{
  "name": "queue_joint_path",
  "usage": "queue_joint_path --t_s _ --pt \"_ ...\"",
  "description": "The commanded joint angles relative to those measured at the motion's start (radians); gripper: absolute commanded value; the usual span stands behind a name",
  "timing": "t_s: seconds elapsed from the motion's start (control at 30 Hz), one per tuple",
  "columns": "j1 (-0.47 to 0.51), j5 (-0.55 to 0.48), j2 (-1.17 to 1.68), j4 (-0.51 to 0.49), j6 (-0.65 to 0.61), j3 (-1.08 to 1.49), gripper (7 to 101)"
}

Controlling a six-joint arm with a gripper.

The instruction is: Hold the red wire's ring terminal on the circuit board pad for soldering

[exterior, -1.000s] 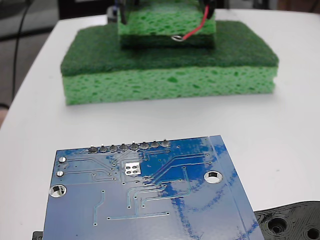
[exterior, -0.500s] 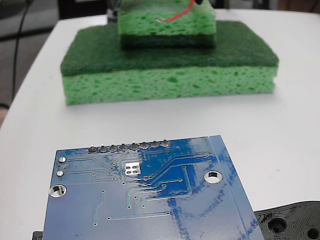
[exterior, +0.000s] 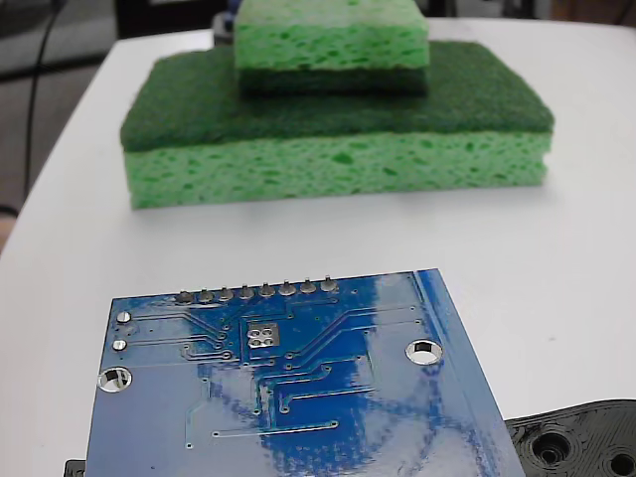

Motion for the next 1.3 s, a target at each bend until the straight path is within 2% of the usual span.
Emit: queue_joint_path --t_s 0.03,0.27,0.7,1.07,1.3 --pt "0.023 -0.081 -0.118 -0.021 -0.017 -0.072 100.3" --pt "0.080 -0.193 -0.336 -0.064 -0.052 -0.227 100.3" --pt "0.206 -0.509 -0.672 -0.086 -0.181 -0.408 100.3" --pt "0.255 -0.643 -0.859 -0.072 -0.264 -0.546 100.3" --pt "0.299 -0.699 -0.953 -0.002 -0.336 -0.640 100.3"
